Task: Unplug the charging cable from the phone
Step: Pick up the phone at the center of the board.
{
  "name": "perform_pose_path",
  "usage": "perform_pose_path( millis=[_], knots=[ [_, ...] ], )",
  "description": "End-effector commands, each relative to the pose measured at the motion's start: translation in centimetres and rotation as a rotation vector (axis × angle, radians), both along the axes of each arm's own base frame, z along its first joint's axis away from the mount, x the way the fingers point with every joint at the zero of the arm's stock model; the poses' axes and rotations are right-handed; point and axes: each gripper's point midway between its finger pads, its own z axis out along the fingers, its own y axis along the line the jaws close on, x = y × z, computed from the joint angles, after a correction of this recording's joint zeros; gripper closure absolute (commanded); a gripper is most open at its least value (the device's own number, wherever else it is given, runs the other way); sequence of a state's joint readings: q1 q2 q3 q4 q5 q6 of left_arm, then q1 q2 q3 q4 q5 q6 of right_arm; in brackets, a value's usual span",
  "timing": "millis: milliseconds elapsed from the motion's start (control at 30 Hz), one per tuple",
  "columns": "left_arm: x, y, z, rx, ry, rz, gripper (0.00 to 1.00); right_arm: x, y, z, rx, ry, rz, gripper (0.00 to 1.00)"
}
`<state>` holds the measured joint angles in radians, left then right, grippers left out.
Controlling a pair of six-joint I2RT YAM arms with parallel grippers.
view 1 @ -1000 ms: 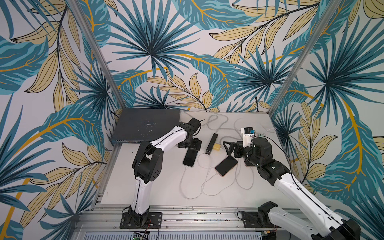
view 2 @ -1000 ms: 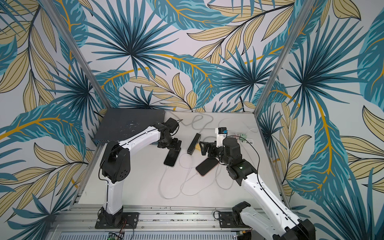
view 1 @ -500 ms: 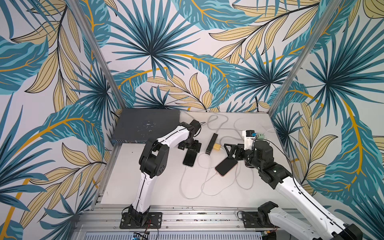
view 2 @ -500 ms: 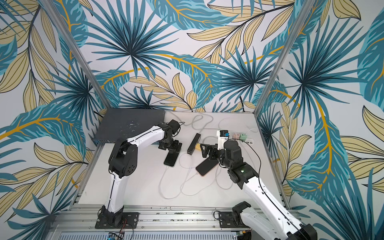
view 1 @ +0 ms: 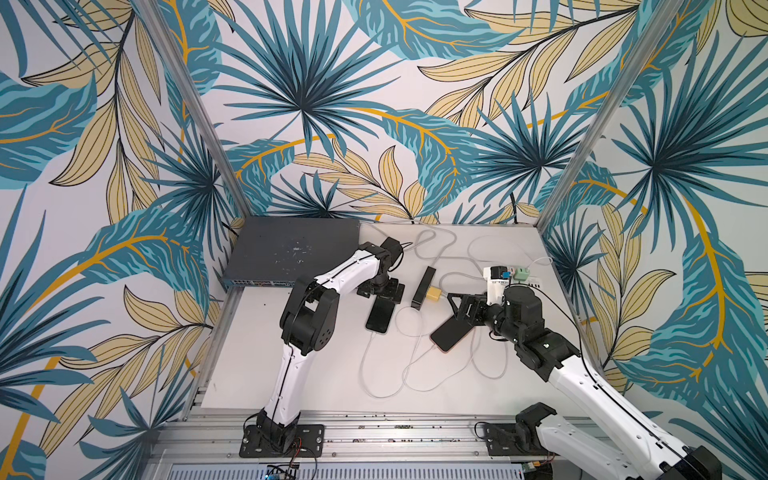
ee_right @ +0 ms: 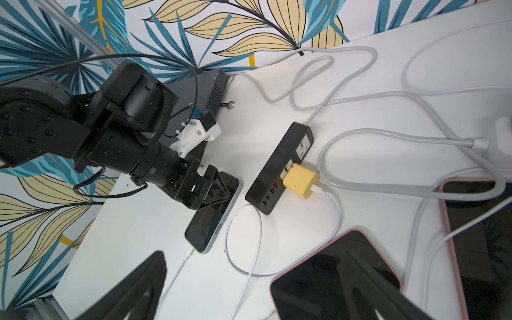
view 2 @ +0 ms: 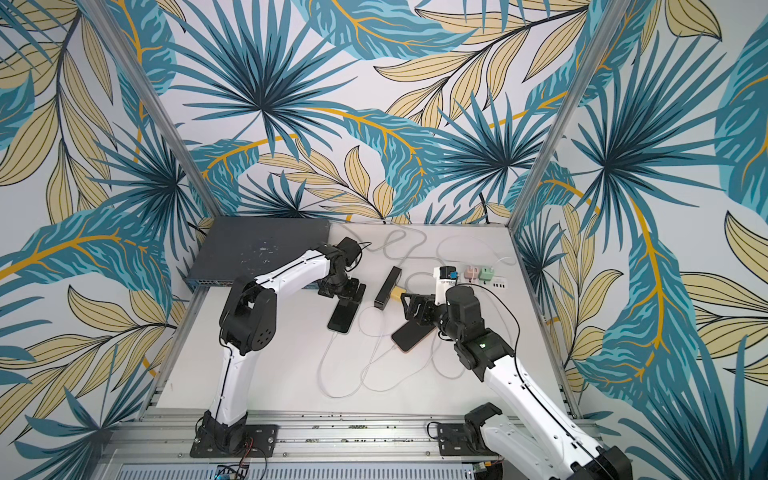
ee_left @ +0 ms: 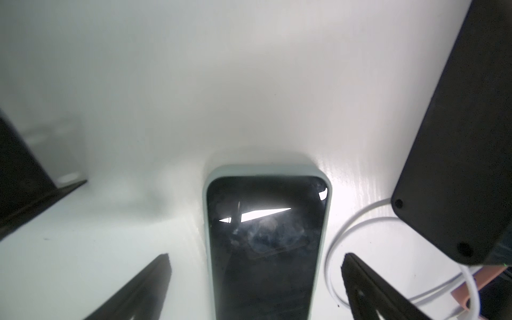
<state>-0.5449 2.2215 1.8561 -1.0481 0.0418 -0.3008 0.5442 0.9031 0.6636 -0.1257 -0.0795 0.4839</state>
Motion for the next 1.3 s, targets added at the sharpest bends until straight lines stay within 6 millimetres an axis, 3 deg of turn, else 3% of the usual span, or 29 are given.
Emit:
perform_pose_path(
  millis=[0,633,1267],
  knots=[
    [0.0,0.0,-0.5,0.036,0.009,-0.02,0.0,-0.2,0.3,-0.3,0.022,0.002,0.007,0.0],
    [-0.3,0.2,-2.5,0.063,0.048,-0.024,0.0,-0.5,0.1,-0.9,0.041,0.009,-0.001,0.0],
    [-0.4,0.0,-3.5,0.072,0.08,-0.018,0.12,-0.7,-0.3,-1.2,0.055,0.012,-0.023,0.0]
  ],
)
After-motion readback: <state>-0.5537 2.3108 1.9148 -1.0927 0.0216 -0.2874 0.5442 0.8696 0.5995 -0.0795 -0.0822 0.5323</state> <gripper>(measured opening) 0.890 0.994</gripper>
